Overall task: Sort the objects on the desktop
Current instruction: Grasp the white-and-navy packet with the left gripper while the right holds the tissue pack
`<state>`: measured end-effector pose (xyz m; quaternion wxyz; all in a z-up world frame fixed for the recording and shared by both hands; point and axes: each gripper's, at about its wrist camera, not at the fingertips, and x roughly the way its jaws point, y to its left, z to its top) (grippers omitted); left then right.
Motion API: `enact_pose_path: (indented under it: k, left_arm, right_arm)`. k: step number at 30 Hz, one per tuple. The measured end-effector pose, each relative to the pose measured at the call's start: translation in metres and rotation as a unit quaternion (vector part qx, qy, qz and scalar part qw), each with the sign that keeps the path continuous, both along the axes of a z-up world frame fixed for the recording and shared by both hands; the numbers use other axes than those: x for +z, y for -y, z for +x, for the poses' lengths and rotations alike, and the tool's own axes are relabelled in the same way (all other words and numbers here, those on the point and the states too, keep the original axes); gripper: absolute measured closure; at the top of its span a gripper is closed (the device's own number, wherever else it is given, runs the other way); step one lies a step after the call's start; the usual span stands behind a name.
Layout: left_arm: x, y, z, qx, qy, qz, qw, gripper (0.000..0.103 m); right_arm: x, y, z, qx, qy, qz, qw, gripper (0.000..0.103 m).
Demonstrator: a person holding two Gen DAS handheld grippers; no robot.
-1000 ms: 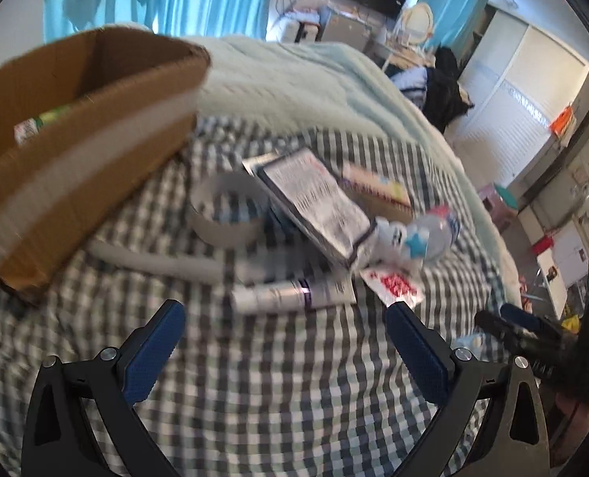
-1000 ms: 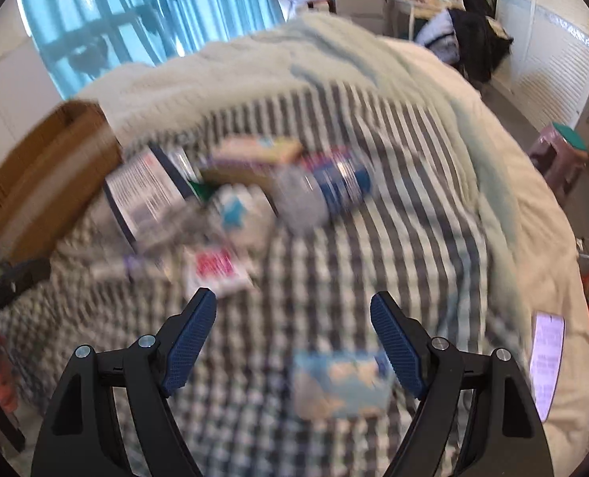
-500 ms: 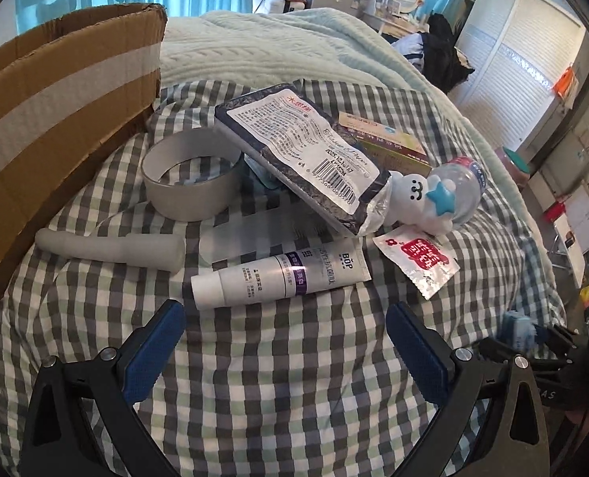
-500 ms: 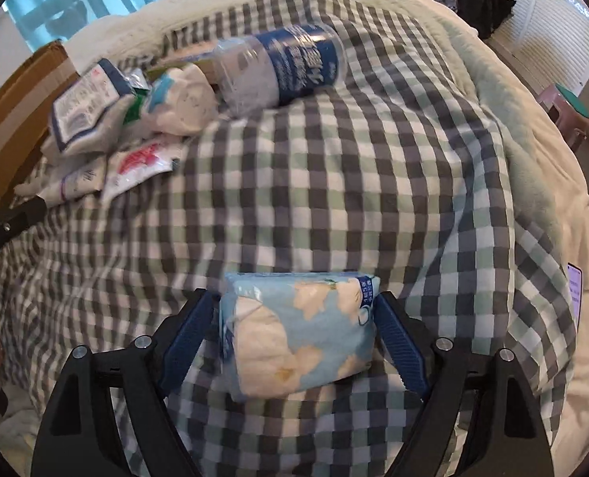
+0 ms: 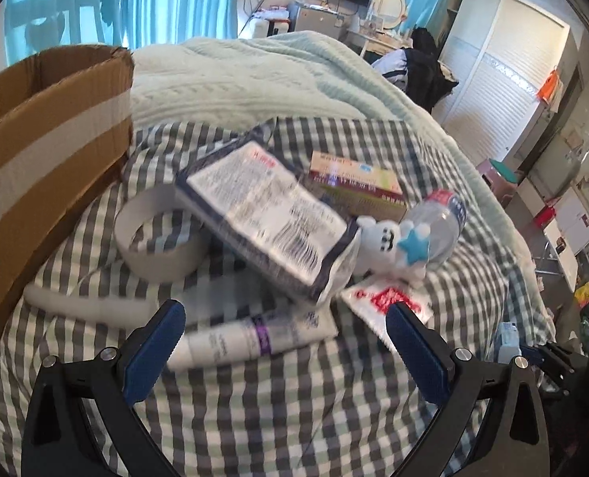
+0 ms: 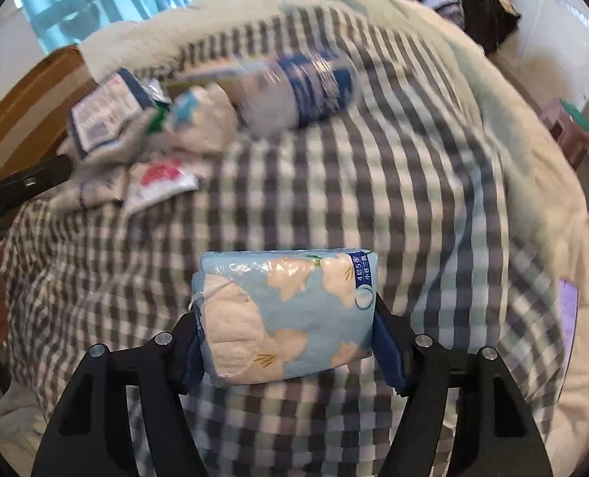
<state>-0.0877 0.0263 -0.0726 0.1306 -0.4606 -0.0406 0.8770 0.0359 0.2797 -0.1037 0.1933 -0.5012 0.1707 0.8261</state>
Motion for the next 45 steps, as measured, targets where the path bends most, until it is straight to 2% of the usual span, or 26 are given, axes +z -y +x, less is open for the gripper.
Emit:
enact_pose_path:
  k: [4,7,10,12,14,16,17,21,27,30,33,40,45]
  left_arm:
    - [-0.003,-0.007,-0.021,0.011,0.01,0.004,0.9999,0.0]
    - [-0.008,-0.017,-0.037,0.012,0.011,-0.018,0.9997,0.0]
    - [-0.015,-0.024,-0.048,0.003,0.016,-0.018,0.9997,0.0]
    - [-0.023,-0.03,-0.058,-0.007,0.025,-0.014,0.9996,0.016]
    - [-0.035,-0.033,-0.067,-0.013,0.05,-0.016,0.9985,0.055]
    - [-0.041,-0.036,-0.07,-0.023,0.063,-0.016,0.9976,0.072]
    - [-0.041,-0.037,-0.069,-0.037,0.062,-0.012,0.9973,0.074]
    - [-0.033,-0.04,-0.059,-0.072,0.044,-0.014,0.9963,0.077]
    - [-0.014,-0.026,-0.041,-0.088,0.028,0.006,0.9957,0.077]
    - [-0.007,-0.014,-0.03,-0.086,0.033,0.012,0.9957,0.077]
    - [-0.002,-0.002,-0.013,-0.084,0.031,-0.003,0.996,0.077]
    - [0.003,0.029,0.026,-0.067,0.045,-0.011,0.9967,0.077]
    - [0.008,0.045,0.051,-0.054,0.061,0.004,0.9967,0.077]
  right_arm:
    - [0.01,0.012,-0.009,0.021,-0.013,0.004,1.0,0.035]
    - [0.007,0.018,-0.012,0.028,-0.014,0.001,1.0,0.035]
    - [0.005,0.016,-0.021,0.028,-0.009,-0.004,1.0,0.035]
    - [0.004,0.015,-0.017,0.026,-0.008,-0.008,1.0,0.035]
    - [0.002,0.013,-0.015,0.024,-0.007,-0.01,1.0,0.035]
    - [0.002,0.013,-0.014,0.024,-0.007,-0.011,1.0,0.035]
    - [0.001,0.011,-0.013,0.023,-0.007,-0.011,1.0,0.035]
    - [-0.002,0.008,-0.012,0.019,-0.007,-0.018,1.0,0.035]
    - [-0.001,0.006,-0.012,0.016,-0.012,-0.021,1.0,0.035]
    - [0.0,0.007,-0.013,0.017,-0.016,-0.022,0.999,0.035]
    - [0.005,0.01,-0.015,0.019,-0.02,-0.021,0.999,0.035]
    - [0.028,0.024,-0.018,0.029,-0.041,-0.008,0.999,0.035]
    - [0.039,0.039,-0.022,0.037,-0.054,-0.008,0.998,0.035]
